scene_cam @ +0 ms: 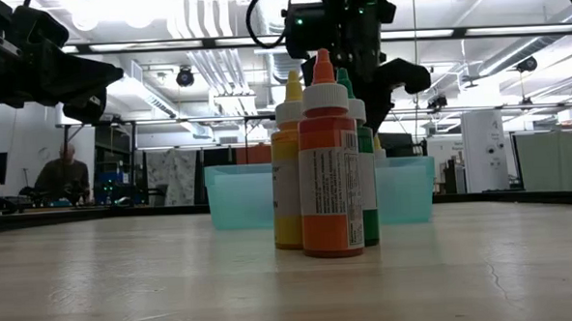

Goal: Pick & Place food coloring
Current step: Put the small violet food coloring bottle into the green container

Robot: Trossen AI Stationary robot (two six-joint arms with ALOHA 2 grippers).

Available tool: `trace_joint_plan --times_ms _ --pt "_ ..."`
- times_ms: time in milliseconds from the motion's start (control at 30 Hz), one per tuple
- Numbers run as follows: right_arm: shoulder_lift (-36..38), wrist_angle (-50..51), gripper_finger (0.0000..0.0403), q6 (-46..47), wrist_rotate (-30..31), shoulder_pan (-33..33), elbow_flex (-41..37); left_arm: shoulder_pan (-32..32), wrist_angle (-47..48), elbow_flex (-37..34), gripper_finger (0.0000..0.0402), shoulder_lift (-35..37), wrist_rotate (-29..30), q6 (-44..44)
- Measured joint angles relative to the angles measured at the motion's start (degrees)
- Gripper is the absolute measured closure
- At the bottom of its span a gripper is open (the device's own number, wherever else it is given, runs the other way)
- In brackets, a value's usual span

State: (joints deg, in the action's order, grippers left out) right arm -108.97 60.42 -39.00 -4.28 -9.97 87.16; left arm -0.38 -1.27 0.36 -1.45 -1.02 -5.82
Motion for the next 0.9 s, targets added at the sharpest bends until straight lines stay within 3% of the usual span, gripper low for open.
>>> trace_joint_plan --times_ms 400,900 --pt "-6.1 -0.7 0.0339 1.9 0.3 1.2 3.3 0.0 0.0 0.0 0.0401 0.0 0.0 0.0" --pt "-6.3 0.8 0.0339 3.3 1.1 -0.4 3.4 0.0 0.0 0.0 0.0401 0.0 0.0 0.0"
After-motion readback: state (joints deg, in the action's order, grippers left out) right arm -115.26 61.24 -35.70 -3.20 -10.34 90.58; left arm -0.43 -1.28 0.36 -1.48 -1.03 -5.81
